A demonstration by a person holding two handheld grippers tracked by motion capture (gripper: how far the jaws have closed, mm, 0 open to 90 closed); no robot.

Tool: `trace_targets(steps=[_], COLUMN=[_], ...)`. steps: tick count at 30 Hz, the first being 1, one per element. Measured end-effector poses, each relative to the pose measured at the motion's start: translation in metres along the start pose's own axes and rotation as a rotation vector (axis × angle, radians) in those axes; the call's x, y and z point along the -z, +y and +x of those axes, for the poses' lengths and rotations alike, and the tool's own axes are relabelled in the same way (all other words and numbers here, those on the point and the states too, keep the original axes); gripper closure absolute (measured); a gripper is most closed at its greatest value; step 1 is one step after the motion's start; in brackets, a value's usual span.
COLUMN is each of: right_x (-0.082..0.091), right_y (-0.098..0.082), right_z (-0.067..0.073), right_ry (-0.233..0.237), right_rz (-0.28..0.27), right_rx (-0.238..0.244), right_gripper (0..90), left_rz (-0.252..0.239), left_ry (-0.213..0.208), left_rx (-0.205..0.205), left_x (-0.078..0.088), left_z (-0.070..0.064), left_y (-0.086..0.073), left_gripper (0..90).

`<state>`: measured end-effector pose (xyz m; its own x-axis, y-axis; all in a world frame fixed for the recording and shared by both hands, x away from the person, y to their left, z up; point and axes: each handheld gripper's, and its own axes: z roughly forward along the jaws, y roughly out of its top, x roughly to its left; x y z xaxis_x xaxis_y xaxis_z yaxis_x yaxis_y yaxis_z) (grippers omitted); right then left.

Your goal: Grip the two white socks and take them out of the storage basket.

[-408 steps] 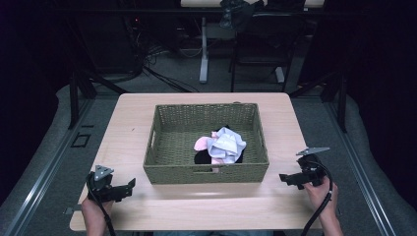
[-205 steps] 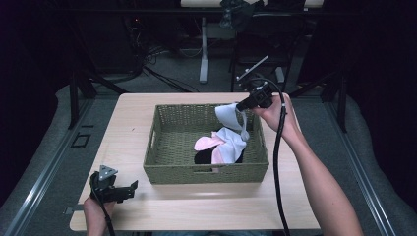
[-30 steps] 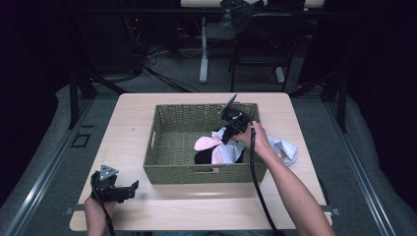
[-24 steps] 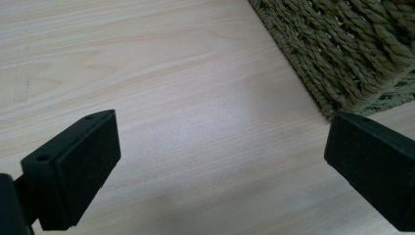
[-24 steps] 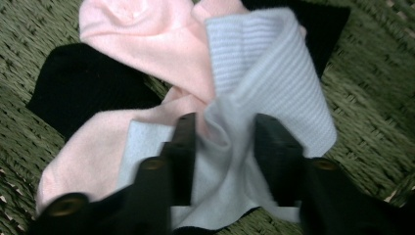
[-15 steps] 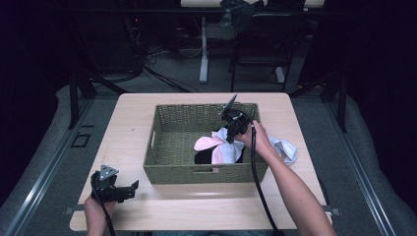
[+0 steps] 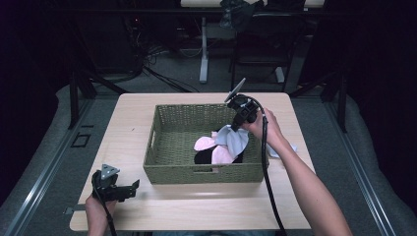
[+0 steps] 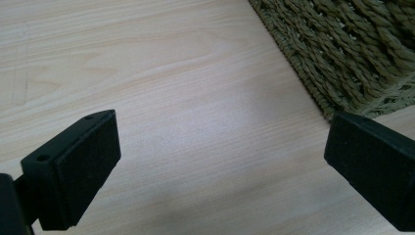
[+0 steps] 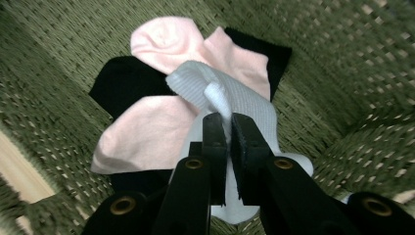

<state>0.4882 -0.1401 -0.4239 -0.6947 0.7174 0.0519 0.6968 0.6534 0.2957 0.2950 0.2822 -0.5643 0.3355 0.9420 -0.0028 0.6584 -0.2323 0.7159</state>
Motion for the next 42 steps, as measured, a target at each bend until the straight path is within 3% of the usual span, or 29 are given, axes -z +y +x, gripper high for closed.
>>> trace_targets(steps=[7, 20, 30, 42], right_x=[0.023, 0.06, 0.082, 0.115], right_y=[0.002, 0.008, 0.011, 0.016], right_z=[0.006, 0.01, 0.007, 0.006], right_ry=[-0.016, -0.031, -0.027, -0.056], right_rz=[-0.023, -0.046, -0.058, -0.096], right_rx=[0.027, 0.03, 0.023, 0.02], right_gripper=[85.2, 85.3, 85.1, 85.0], left_rz=[0.001, -0.004, -0.005, 0.004], left_ry=[0.0, -0.01, -0.013, -0.018], left_rx=[-0.007, -0.018, -0.016, -0.021], left_x=[-0.001, -0.003, -0.003, -0.004], left_z=[-0.001, -0.004, -0.002, -0.003], left_y=[0.001, 0.004, 0.003, 0.004], left_gripper=[0.3, 0.3, 0.3, 0.3])
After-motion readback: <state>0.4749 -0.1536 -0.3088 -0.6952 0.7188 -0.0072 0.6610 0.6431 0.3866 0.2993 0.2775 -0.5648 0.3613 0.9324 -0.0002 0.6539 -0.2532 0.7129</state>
